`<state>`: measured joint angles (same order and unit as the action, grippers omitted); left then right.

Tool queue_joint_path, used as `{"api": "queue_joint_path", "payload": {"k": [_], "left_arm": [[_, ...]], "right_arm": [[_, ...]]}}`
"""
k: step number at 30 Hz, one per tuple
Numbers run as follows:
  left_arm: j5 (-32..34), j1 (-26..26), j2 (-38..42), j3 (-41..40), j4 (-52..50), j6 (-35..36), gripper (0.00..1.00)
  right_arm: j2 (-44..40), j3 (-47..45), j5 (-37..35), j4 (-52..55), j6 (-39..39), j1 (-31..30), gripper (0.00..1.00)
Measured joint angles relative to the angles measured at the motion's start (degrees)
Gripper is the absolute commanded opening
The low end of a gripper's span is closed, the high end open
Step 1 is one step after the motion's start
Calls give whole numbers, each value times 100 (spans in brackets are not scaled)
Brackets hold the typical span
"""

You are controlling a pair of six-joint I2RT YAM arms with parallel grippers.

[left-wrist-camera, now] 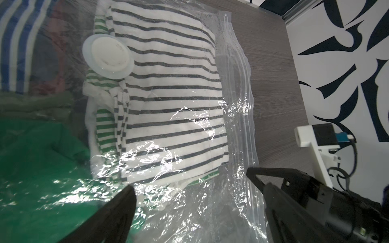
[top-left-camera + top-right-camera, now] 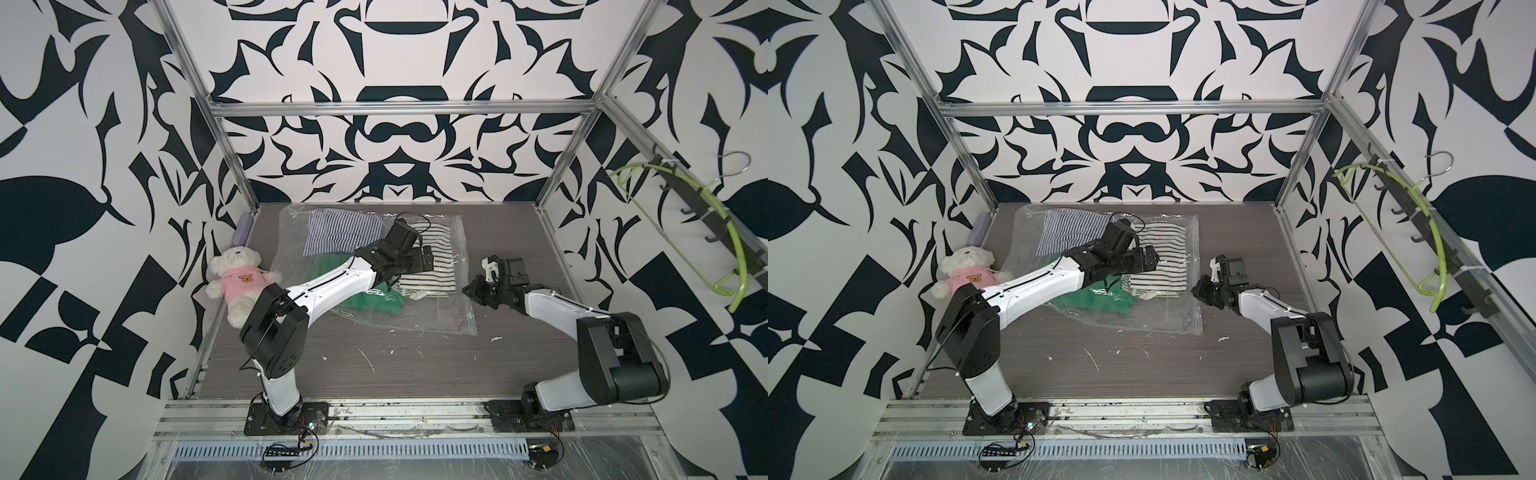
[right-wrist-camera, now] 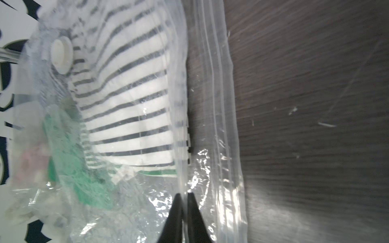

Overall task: Take the tank top out of the vacuum bag
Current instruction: Open the vacuum bag at the center of the board.

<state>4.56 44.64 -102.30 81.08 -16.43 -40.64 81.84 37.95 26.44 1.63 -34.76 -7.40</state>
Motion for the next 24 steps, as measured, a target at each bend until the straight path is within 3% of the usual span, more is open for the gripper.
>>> {"api": "queue_joint_path", "payload": {"k": [6,9,10,11,24], "left_arm": [[-175,48,-358,435,-11,-2,100],[-306,79,-592,758,-26,-44,100],[-348,96,-675,876,-35,-57,100],[-382,116,-739,970,-35,-70,100],[-704,354,-2138,2562,-986,-308,100]], "right_arm": [[-562,-120,92,-4,280,-94,0],[-686,-155,94,4,424,-210,15],[-721,-166,92,24,498,-256,2],[-745,-173,83,37,531,-295,0],[-726,-238,330,-203,1235,-986,0]]}}
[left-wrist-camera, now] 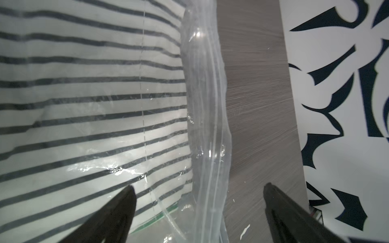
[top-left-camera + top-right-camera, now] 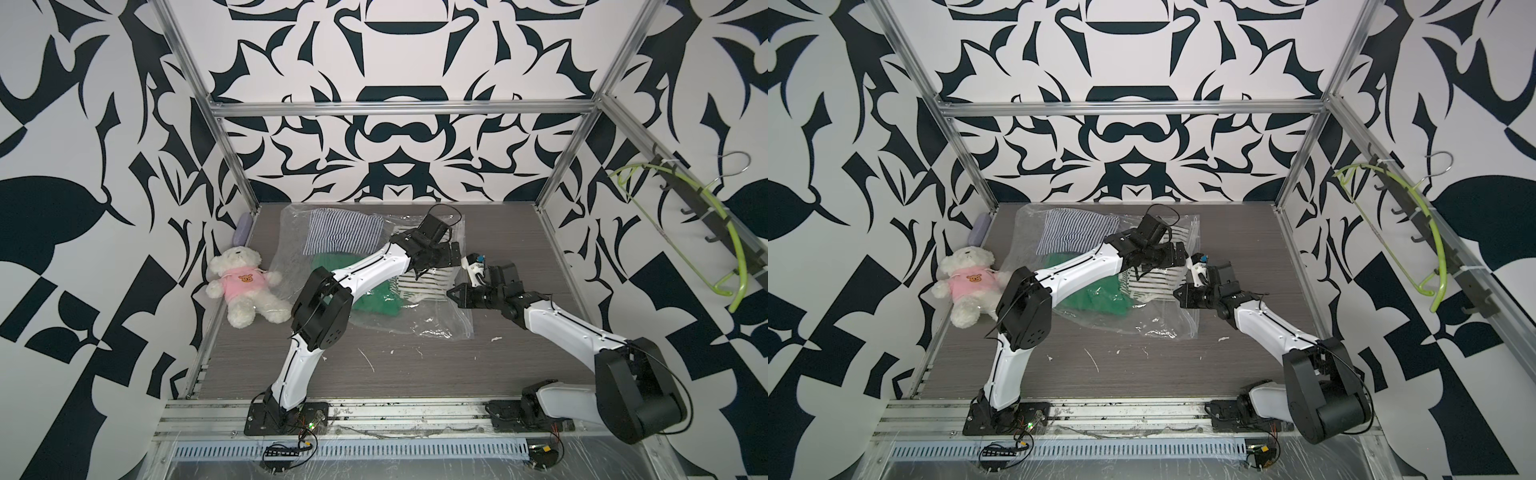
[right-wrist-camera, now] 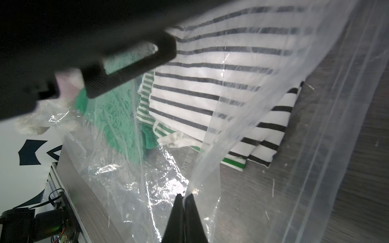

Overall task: Take the tank top out of the vacuum bag
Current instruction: Open the vacuum bag at the center of the board.

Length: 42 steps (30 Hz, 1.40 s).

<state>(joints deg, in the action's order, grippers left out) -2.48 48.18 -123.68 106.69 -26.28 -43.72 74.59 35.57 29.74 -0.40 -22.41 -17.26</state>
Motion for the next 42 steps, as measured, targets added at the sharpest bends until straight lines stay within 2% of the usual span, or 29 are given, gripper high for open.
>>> {"api": "queue_joint_path", "payload": {"k": [6,13,16,21,22,24,25,26,28,29,30,31,34,39,42], "left_arm": [[-225,9,-472,509,-616,-42,100],[-1062,-22,-914,925,-874,-243,99],[-1335,-35,-938,809,-717,-457,94],[-1327,-125,-828,149,-205,-778,84],[-1346,-146,-828,103,-192,-811,81],[-1340,-190,-778,35,-120,-859,81],[-1320,-214,-737,-28,-59,-861,81],[-1311,-238,-693,-83,-33,-876,81],[-1303,-271,-643,-127,-9,-881,84],[-1307,-282,-634,-125,15,-879,84],[-1318,-284,-632,-120,37,-883,84],[-1331,-284,-632,-118,48,-879,90],[-1390,-278,-632,-48,31,-868,100],[-1399,-199,-623,33,164,-898,100],[-1322,-122,-625,90,98,-879,94]], "right_arm": [[90,-310,-31,-385,-175,-9,0],[-66,-708,-245,-776,-439,-4,0],[-184,-885,-284,-940,-529,-11,0],[-332,-1091,-127,-1604,-584,-192,0],[-334,-1128,-122,-1683,-619,-210,8],[-328,-1196,-140,-1792,-741,-214,31],[-328,-1220,-166,-1856,-807,-212,37],[-328,-1241,-203,-1923,-844,-216,36],[-328,-1257,-238,-2009,-879,-227,4],[-328,-1261,-234,-2046,-920,-234,0],[-328,-1261,-229,-2055,-931,-234,0],[-328,-1261,-208,-2068,-933,-234,0],[-304,-1261,-127,-2083,-911,-234,0],[-275,-1261,-22,-2129,-887,-234,0],[-275,-1261,13,-2168,-887,-234,0]]}}
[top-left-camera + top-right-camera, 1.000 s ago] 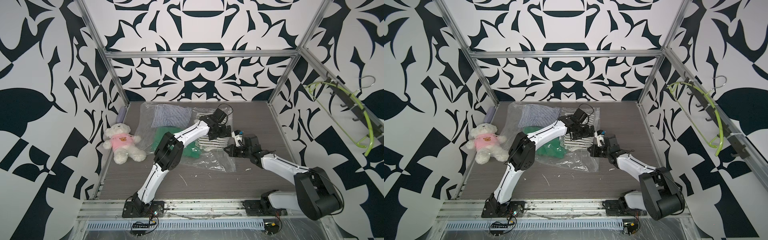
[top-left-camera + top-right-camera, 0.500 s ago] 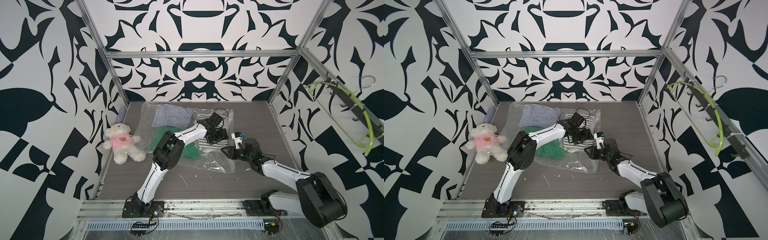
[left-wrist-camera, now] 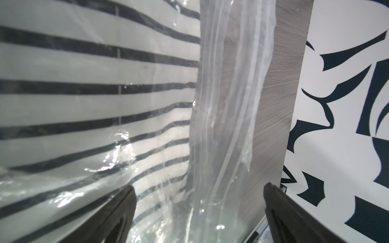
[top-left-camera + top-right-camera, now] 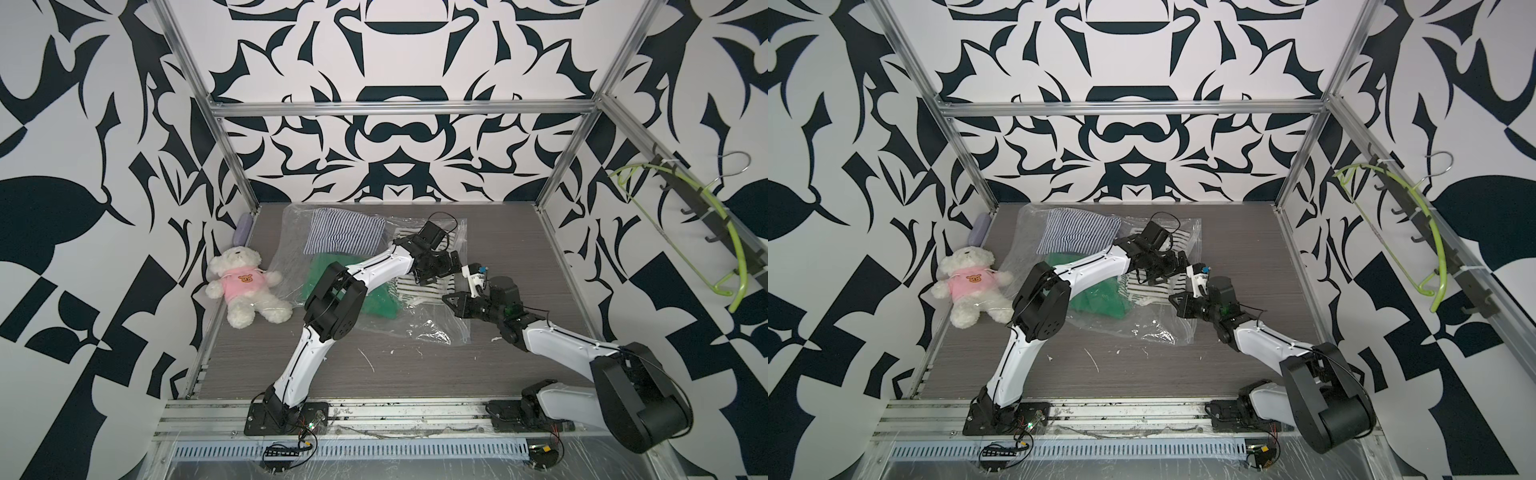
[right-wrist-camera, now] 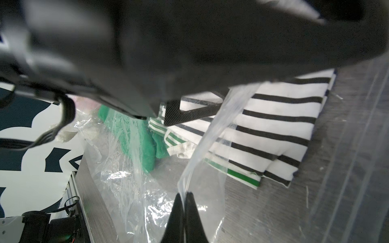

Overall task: Take the tank top out of the vacuum bag
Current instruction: Open the vacuum bag at the center of the board.

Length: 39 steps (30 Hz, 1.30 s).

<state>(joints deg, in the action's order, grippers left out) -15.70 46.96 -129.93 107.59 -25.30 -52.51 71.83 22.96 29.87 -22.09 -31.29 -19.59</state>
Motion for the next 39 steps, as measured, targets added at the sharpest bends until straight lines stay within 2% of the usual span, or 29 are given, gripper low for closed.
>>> {"api": "queue_joint_path", "payload": {"k": [3,5,7,8,11,14,17,19,22,25,27,35,39], "left_arm": [[61,72,-46,212,-216,-11,85],[118,92,-48,219,-260,-90,64],[162,103,-48,136,-280,-114,35],[190,105,-46,59,-278,-118,23],[354,98,-31,-181,-280,-72,0],[555,85,57,-378,-286,11,0],[748,92,319,-579,-258,83,0],[837,92,551,-741,-197,105,0],[920,92,852,-905,-118,133,0],[981,90,1064,-1071,-20,140,0],[1016,90,1169,-1215,57,138,0],[1049,90,1370,-1641,232,131,0],[1058,90,1427,-1740,297,127,0]], "right_arm": [[0,0,-7,-61,-13,2,0],[0,-4,-7,-118,-28,-2,1],[-17,-22,-17,-149,-46,0,7],[-37,-37,-39,-157,-68,0,15],[-184,-68,-168,-107,-125,0,53],[-667,-66,-415,101,-240,0,70],[-1300,-7,-660,444,-417,76,79],[-1563,127,-671,743,-623,315,80],[-1561,581,-507,1436,-1045,1025,81],[-1357,964,-229,1893,-1338,1589,76],[-1274,1088,-37,2107,-1460,1740,70],[-487,1508,656,2500,-1576,1838,44],[105,1725,743,2575,-1412,1838,39]]}}
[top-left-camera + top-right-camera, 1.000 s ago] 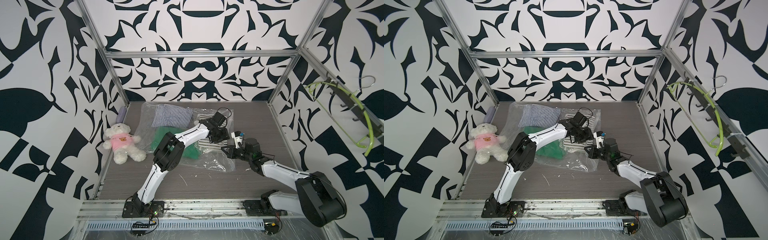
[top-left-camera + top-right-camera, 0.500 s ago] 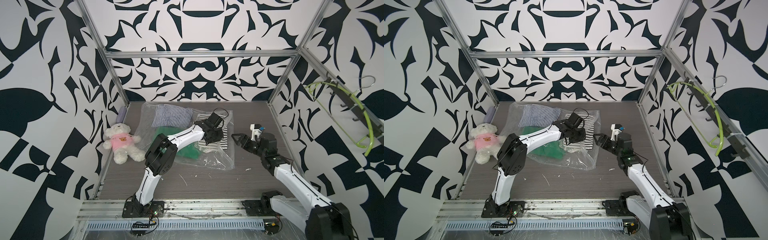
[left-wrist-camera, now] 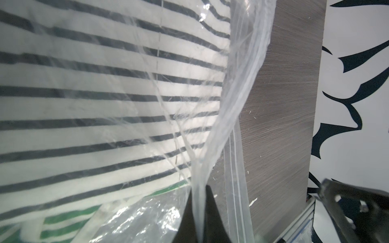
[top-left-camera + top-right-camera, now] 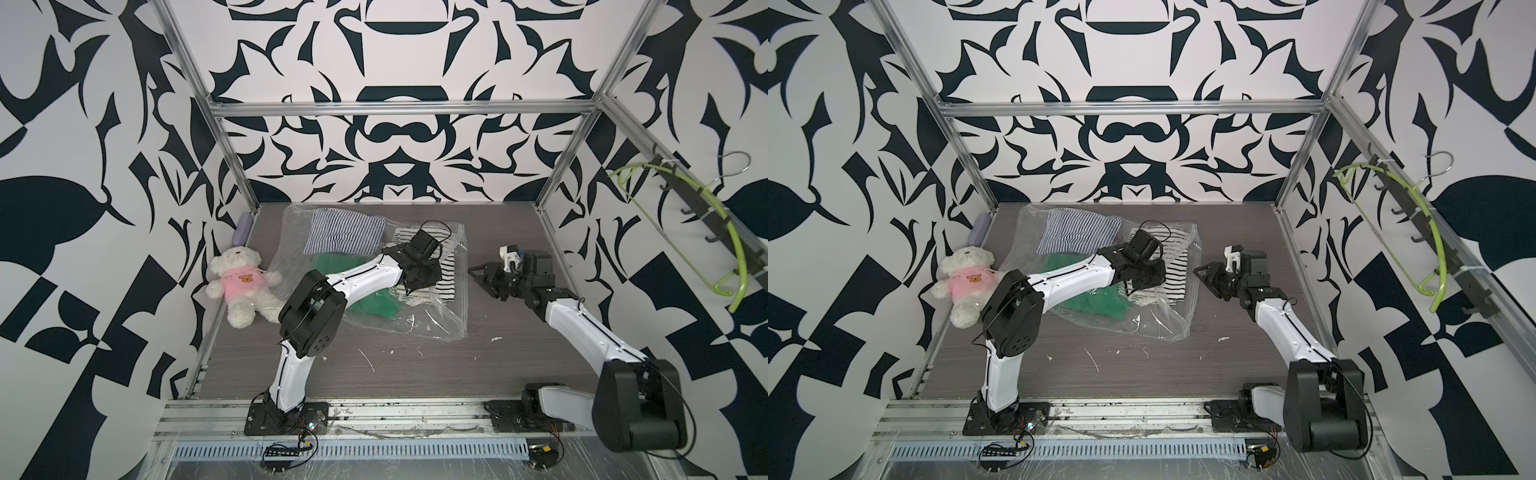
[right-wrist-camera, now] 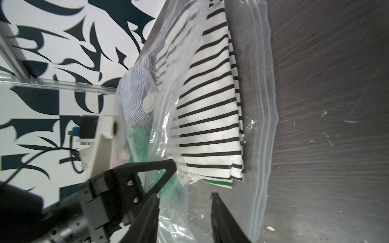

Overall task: Take the tank top out of the vacuum bag
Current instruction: Open the vacuum bag at the center of the board, then take out the tank top from the vacuum bag.

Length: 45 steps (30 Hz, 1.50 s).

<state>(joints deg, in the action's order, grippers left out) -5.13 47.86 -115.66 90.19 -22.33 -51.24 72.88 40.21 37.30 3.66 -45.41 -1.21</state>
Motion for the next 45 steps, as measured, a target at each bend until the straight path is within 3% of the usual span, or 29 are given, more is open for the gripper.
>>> {"api": "queue_joint_path", "payload": {"k": [10,16,19,23,25,30,38,45], "left_arm": [[129,-28,271,-424,131,-2,0],[223,-74,286,-651,155,-39,0],[269,-94,286,-686,151,-44,0],[306,-107,286,-688,153,-57,0],[330,-118,286,-688,151,-66,0],[415,-157,289,-730,153,-83,0],[568,-223,343,-922,149,-85,0],[623,-251,352,-922,149,-83,0]], "right_arm": [[1803,533,-90,-205,319,-345,40],[2879,977,-155,-616,345,-516,62],[3228,1261,-61,-846,291,-514,65],[3606,1493,105,-1296,149,-514,50],[3700,1480,225,-1513,26,-522,33],[3694,1384,496,-1932,-105,-623,0],[2859,850,354,-2170,-120,-820,0],[2116,699,-170,-1620,68,-1187,0]]}}
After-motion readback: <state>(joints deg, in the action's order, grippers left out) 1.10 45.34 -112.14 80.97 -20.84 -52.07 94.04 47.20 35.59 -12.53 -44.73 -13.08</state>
